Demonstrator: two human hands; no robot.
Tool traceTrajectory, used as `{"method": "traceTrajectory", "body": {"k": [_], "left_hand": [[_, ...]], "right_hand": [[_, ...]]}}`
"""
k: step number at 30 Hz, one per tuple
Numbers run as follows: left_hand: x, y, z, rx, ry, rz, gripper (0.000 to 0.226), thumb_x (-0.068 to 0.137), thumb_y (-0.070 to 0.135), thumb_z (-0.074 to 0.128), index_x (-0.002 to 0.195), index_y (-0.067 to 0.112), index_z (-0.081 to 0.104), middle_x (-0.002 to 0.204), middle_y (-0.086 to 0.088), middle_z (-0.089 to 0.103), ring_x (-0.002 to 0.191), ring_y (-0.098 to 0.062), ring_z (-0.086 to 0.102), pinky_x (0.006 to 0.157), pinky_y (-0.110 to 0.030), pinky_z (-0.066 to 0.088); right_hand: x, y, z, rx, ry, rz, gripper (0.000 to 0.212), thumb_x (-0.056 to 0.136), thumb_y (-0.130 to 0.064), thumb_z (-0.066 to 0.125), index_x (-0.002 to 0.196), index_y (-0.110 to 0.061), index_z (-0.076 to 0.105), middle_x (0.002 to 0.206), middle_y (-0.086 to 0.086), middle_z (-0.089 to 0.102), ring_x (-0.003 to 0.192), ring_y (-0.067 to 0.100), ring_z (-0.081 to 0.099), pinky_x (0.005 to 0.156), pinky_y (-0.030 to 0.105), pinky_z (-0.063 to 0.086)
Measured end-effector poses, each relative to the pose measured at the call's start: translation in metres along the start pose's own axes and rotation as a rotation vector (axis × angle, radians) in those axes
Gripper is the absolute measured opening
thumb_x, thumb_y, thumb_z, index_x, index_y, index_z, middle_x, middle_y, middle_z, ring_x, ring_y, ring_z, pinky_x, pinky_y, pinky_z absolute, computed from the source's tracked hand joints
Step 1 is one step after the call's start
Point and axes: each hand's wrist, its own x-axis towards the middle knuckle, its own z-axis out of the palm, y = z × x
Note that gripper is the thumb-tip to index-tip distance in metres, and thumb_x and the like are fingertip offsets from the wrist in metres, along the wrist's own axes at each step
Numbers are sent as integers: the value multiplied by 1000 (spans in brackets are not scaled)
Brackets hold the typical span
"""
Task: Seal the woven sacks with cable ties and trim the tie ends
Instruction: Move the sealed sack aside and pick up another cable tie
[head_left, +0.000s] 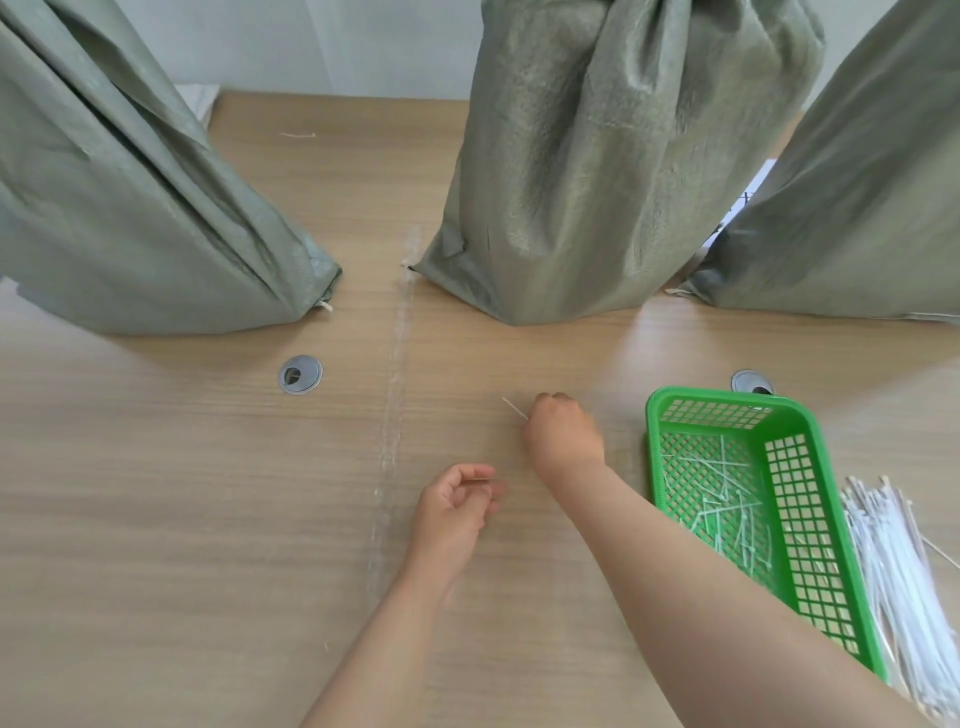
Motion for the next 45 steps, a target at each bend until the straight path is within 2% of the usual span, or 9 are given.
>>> {"method": "traceTrajectory", "body": {"k": [7,11,15,21,24,31,34,38,45], "left_hand": [[-8,4,-4,-18,14,1,22,99,-2,50,98,14,65,96,-11,75,71,-3,65,58,-8,45],[-14,7,-1,-18,13,-4,23,99,2,52,98,20,66,95,-4,77,72,-6,64,59,-12,44],[-30,16,12,-25,-31,7,21,99,2,52,98,18,66,96,-5,77,79,-10,65,59,-9,45],[-58,22,35,2,-104,75,21,99,-3,51,99,12,65,95,-13,73,72,-11,63,57,-8,44],[-78,23,48,17,-154,101,24,98,-6,49,96,13,64,91,-12,70,72,-12,61,55,-7,43],[-119,19,74,61,-227,134,24,98,-5,50,94,14,64,90,-7,71,73,-12,61,56,-8,44],[-135,17,80,92,-216,154,24,98,-4,50,93,15,64,93,-8,70,74,-12,62,56,-7,44],[-160,16,84,116,-171,181,24,97,-4,51,94,15,65,96,-6,70,79,-14,62,57,-7,44],[-201,23,56,103,-63,232,24,97,0,53,95,20,67,101,-3,72,82,-9,62,62,-6,44]], "right_hand": [[-1,-2,-2,18,-46,18,30,96,-9,43,119,-3,61,124,16,61,117,36,59,88,39,50],[-20,4,-15,145,36,-30,18,90,-19,58,102,-6,63,106,17,68,101,38,64,73,35,46],[-52,19,-31,292,116,-108,9,78,-18,67,83,-12,71,84,11,73,86,36,66,71,35,48],[-107,69,-54,416,333,0,3,73,-14,70,71,-16,70,66,-1,68,67,23,62,66,31,47],[-134,112,-62,427,390,128,4,76,-13,70,73,-15,72,68,-4,68,68,16,61,63,26,41],[-176,156,-58,391,344,219,10,84,-8,66,84,-9,76,75,3,72,73,22,66,70,33,53],[-186,161,-59,414,358,191,14,85,-5,64,87,-7,78,80,7,75,75,24,66,72,32,53],[-204,161,-69,501,347,98,13,87,-15,68,97,-14,77,89,-2,74,79,15,66,74,24,47],[-234,125,-90,594,308,-141,16,84,-15,73,99,-20,74,92,-10,72,76,8,67,81,28,52]]}}
